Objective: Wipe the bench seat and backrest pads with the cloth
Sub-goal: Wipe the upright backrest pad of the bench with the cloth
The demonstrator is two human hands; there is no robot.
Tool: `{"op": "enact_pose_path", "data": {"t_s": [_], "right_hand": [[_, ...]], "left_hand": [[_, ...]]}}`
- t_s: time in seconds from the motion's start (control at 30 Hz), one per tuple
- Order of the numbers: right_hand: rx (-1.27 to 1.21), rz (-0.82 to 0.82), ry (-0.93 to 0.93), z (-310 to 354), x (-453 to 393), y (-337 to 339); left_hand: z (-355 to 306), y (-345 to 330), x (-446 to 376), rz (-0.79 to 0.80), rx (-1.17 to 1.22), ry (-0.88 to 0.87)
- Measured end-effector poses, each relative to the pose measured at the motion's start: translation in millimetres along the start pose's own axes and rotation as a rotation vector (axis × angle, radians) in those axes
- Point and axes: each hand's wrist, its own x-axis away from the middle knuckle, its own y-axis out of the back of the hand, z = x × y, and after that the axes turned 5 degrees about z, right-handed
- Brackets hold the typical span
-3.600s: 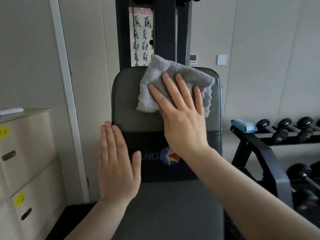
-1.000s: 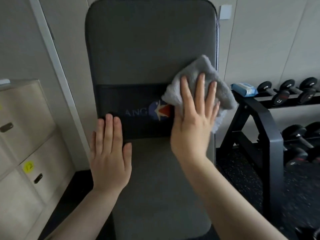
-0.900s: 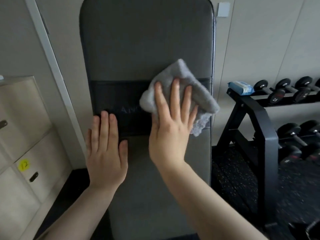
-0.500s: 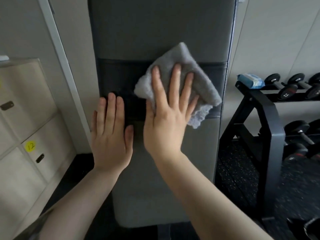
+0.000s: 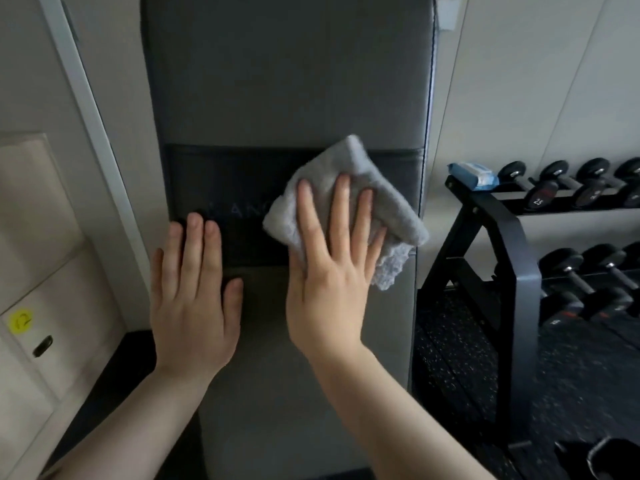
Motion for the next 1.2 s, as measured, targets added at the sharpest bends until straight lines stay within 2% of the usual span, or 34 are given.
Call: {"op": "enact_pose_path", "data": {"t_s": [0.07, 0.1, 0.17, 0.27, 0.33, 0.37, 0.43, 0.5, 0.57, 0.6, 0.67, 0.73, 0.77, 0.9, 1.03, 1.13, 1.2], "right_hand": [[0.121, 0.096, 0.210, -32, 15, 10], [0.143, 0.109, 0.239, -47, 15, 18], [0.057, 0.068, 0.126, -57, 2, 29], [-0.178, -0.128, -0.208, -26, -44, 28], [-0.162, -0.163, -0.254, 6, -64, 19], [-0.113, -0.146, -0.179, 18, -62, 14], [-0.028, -0.013, 0.075, 25, -39, 2], [0.067, 0.136, 0.327, 12, -10, 2], [0.154, 0.219, 0.469, -8, -6, 13], [0.158, 0.220, 0.471, -12, -13, 18], [0.094, 0.162, 0.335, 0, -36, 21], [0.019, 0.098, 0.189, 28, -52, 12], [0.005, 0.089, 0.189, 43, -52, 6], [0.072, 0.225, 0.437, 52, -11, -13], [0.200, 0.252, 0.569, 18, -23, 4], [0.162, 0.163, 0.390, 29, -43, 8], [0.059, 0.167, 0.283, 53, -32, 2]], "left_hand": [[0, 0, 0, -0.009, -0.011, -0.016], [-1, 1, 0, -0.010, -0.013, -0.013], [-2, 1, 1, 0.007, -0.006, 0.012], [-1, 2, 0, 0.025, -0.019, 0.028], [0, 2, 0, 0.010, -0.050, 0.023], [-1, 2, -1, -0.004, -0.049, 0.020], [-1, 1, 1, -0.016, -0.008, 0.015], [2, -1, 1, -0.003, 0.006, 0.013], [1, -2, 2, 0.001, -0.007, 0.019], [0, -2, 2, -0.002, 0.006, 0.025], [-2, -2, 0, -0.015, 0.045, 0.050], [-2, -2, 0, -0.025, 0.082, 0.070], [-1, -4, 0, -0.010, 0.084, 0.075], [1, -9, 5, 0.126, -0.108, 0.092], [-5, 1, 2, 0.069, 0.165, 0.147], [-6, 0, 5, 0.022, 0.144, 0.134], [-1, -7, 9, 0.118, 0.029, 0.143]]}}
